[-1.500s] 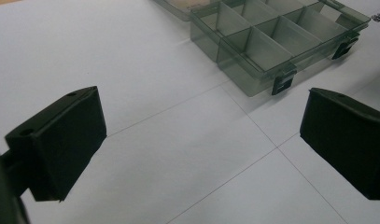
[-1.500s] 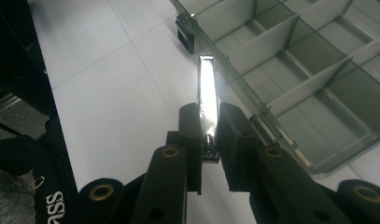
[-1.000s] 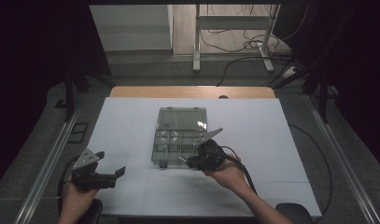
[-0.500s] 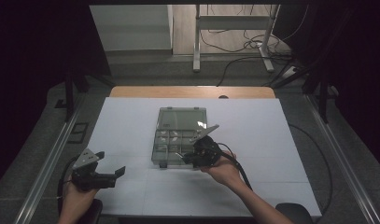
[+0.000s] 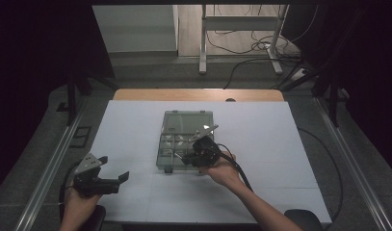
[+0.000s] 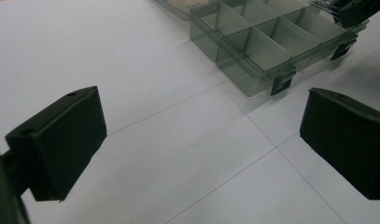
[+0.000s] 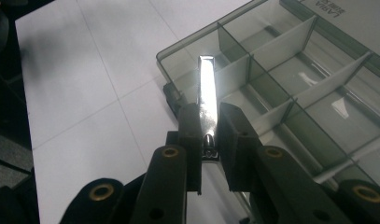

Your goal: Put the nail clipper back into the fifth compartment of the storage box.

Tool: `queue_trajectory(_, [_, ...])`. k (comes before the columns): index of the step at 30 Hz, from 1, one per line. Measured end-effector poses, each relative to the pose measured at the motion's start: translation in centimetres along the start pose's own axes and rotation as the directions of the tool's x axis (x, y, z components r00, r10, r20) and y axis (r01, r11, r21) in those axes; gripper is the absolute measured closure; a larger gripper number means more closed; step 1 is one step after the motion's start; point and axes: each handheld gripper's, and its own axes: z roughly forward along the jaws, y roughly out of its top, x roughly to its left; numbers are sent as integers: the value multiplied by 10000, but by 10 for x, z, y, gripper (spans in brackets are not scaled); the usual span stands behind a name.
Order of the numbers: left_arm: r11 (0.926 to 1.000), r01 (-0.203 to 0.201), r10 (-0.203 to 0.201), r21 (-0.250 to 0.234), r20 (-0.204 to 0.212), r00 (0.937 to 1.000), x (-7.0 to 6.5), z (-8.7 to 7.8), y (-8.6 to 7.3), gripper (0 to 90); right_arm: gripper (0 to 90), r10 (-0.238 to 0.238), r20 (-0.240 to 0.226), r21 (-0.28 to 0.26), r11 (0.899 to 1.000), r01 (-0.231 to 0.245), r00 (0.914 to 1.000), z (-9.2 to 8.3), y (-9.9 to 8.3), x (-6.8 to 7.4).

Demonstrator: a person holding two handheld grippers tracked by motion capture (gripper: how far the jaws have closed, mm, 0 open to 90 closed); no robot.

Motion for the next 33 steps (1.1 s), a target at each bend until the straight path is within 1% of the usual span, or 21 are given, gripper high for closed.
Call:
queue_trajectory(7, [10000,2,-2,-6,14,10000,0,0,0,10,789,-5,33,-83,10000,6,10000,6,5,-2])
queue_trajectory(12, [10000,3,-3,-10,26,10000,0,0,0,10,789,40,-22,-100,9999,-40,10000,12,10,-2])
queue_trajectory(17, [10000,20,-20,-23,58,10000,0,0,0,10,789,-44,-68,-206,9998,43,10000,19,15,-1])
queue_trajectory(22, [10000,20,-20,-21,71,10000,0,0,0,10,789,-23,-90,-231,9997,21,10000,25,18,-1])
queue_trajectory(33, [10000,27,-26,-32,84,10000,1,0,0,10,788,-77,-156,-283,9996,73,9998,40,29,3])
